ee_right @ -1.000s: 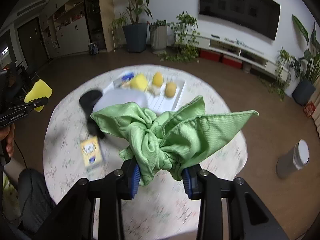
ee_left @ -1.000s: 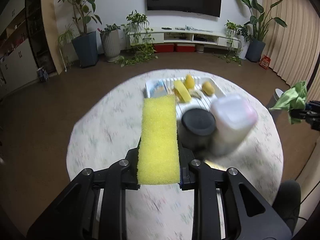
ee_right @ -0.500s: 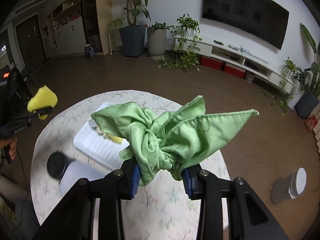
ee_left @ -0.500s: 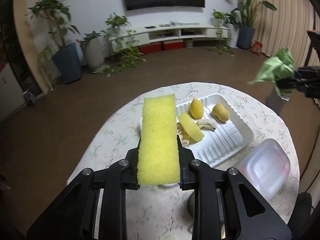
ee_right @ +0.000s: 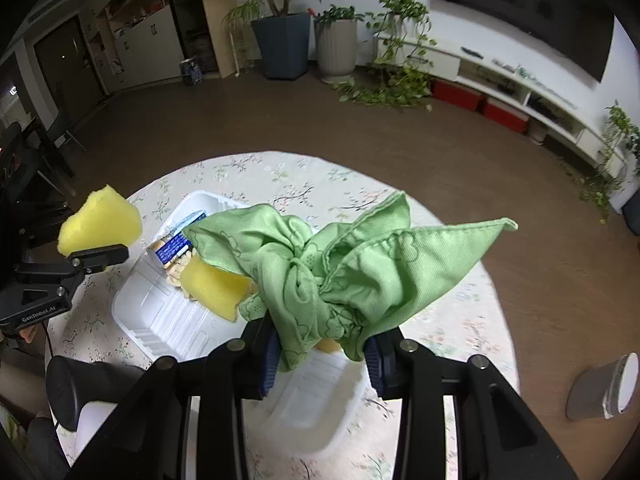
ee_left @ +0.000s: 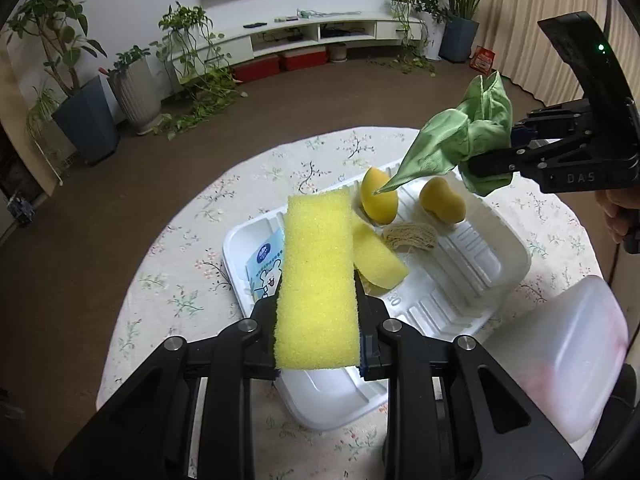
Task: Organize soft objects
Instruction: 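Carry the sponge and green cloth to the white tray and open both grippers, then withdraw both grippers from the tray toward the scrub pad and tissue pack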
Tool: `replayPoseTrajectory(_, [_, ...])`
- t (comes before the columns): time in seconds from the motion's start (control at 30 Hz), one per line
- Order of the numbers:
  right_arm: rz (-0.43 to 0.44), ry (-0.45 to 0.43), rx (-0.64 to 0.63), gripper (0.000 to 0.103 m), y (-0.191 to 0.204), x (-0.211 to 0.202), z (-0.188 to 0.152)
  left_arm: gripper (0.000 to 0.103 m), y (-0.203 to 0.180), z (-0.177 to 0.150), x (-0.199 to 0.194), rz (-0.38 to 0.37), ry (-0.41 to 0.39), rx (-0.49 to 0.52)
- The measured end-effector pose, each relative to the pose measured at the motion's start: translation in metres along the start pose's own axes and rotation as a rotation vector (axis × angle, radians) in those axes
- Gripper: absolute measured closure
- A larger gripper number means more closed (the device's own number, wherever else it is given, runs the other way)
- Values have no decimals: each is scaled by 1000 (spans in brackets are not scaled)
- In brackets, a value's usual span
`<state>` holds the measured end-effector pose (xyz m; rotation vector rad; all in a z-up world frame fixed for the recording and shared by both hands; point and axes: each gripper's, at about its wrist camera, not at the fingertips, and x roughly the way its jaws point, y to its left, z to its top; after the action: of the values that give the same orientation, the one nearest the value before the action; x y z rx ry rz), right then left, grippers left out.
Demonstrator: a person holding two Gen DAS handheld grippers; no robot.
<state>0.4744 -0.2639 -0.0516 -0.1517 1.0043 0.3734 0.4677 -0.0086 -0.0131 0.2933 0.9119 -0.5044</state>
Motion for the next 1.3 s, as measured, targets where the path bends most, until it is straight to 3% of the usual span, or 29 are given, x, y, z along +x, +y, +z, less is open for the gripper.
replayPoseTrajectory(0.47, [80, 77, -103, 64, 18, 47, -8, 80, -8, -24, 33, -90, 48, 54])
replayPoseTrajectory(0.83, [70, 96, -127, 61, 20, 60, -15, 79, -9, -44, 42, -120, 71, 57])
replayPoseTrajectory(0.9, [69, 95, -132, 55, 22, 60, -14, 75, -9, -45, 42, -103, 72, 59])
replayPoseTrajectory(0.97, [72, 90, -126, 49, 23, 59, -14, 50, -7, -44, 39, -98, 61, 49])
replayPoseTrajectory(1.0, [72, 87, -123, 48, 22, 58, -14, 46, -6, -44, 38, -103, 53, 42])
replayPoseTrajectory(1.17, [64, 84, -124, 46, 23, 56, -15, 45, -7, -44, 36, -78, 56, 51])
replayPoseTrajectory(1.23, [65, 80, -119, 41, 23, 55, -16, 39, -7, -44, 35, -80, 47, 47])
replayPoseTrajectory(1.3, [63, 69, -108, 27, 22, 53, -16, 33, -7, -46, 33, -89, 41, 43])
